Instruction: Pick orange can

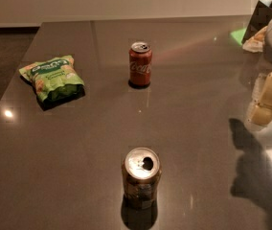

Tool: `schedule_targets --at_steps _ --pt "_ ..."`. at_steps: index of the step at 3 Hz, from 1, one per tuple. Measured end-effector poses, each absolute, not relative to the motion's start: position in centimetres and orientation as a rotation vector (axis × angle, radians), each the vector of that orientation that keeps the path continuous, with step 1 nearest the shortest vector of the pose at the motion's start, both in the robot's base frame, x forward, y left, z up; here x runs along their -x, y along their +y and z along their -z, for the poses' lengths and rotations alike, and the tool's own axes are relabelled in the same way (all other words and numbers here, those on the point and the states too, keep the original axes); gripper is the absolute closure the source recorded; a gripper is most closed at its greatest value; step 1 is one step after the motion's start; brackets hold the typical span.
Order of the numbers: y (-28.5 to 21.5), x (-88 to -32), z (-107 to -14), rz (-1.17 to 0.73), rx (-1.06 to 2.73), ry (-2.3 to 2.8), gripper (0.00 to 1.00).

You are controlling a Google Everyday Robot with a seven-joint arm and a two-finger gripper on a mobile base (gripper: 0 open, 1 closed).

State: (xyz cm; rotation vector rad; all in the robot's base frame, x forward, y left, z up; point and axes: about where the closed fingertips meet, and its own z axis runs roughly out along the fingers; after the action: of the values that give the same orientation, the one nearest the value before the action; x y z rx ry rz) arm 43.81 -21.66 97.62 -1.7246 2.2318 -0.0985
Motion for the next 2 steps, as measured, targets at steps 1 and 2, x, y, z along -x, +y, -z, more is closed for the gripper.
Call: schedule_targets --at_steps 1,2 --pt "-21.7 -43.8 -97.6 0.099 1.725 2.232 0.00" --pt "-20.1 -42.6 -96.6 0.044 1.755 2.166 0.00"
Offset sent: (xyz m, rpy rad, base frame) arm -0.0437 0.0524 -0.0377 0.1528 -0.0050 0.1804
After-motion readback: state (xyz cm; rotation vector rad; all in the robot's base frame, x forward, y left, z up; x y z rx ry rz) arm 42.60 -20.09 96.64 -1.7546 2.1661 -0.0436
